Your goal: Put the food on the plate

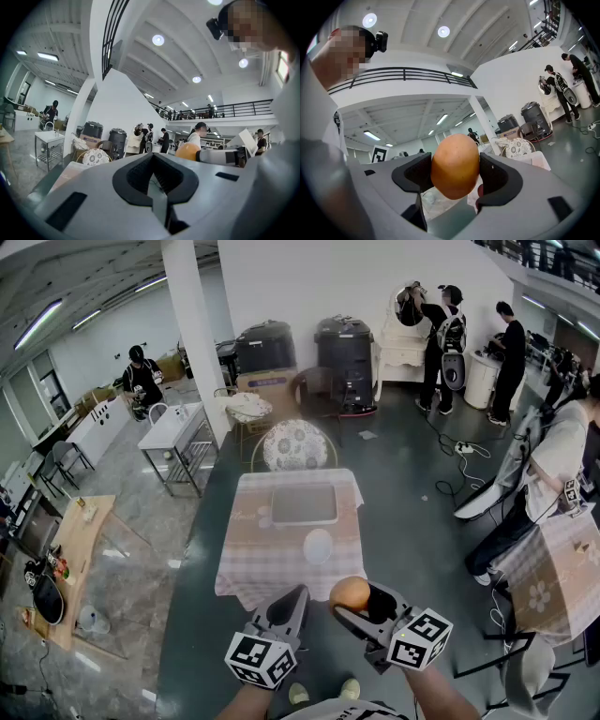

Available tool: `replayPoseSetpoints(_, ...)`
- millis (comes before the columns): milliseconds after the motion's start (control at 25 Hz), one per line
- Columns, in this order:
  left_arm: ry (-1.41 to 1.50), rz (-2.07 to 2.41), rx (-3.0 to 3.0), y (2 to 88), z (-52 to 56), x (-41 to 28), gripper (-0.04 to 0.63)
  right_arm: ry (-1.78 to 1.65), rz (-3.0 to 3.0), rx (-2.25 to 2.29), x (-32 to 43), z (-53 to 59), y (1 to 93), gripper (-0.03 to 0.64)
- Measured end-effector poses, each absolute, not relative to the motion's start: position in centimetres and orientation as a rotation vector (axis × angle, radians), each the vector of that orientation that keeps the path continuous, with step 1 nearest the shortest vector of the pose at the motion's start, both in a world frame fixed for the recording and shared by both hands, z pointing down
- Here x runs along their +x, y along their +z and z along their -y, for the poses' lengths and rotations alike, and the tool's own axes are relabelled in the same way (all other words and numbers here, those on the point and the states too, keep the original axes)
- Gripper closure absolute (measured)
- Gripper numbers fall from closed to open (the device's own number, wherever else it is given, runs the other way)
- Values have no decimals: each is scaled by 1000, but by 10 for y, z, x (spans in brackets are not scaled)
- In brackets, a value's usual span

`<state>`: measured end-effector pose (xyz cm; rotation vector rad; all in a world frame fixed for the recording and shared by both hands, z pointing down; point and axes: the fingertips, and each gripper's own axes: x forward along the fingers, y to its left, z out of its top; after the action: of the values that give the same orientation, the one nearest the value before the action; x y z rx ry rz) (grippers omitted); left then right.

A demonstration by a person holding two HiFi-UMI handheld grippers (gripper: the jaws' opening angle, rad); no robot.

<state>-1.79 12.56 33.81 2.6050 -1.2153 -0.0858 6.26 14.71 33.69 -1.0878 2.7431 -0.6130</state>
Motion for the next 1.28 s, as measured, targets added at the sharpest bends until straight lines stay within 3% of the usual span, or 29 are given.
replayPoseSetpoints(1280, -86, 1273, 2612, 342, -122, 33, 589, -681, -2666, -1015, 119, -138, 341, 322)
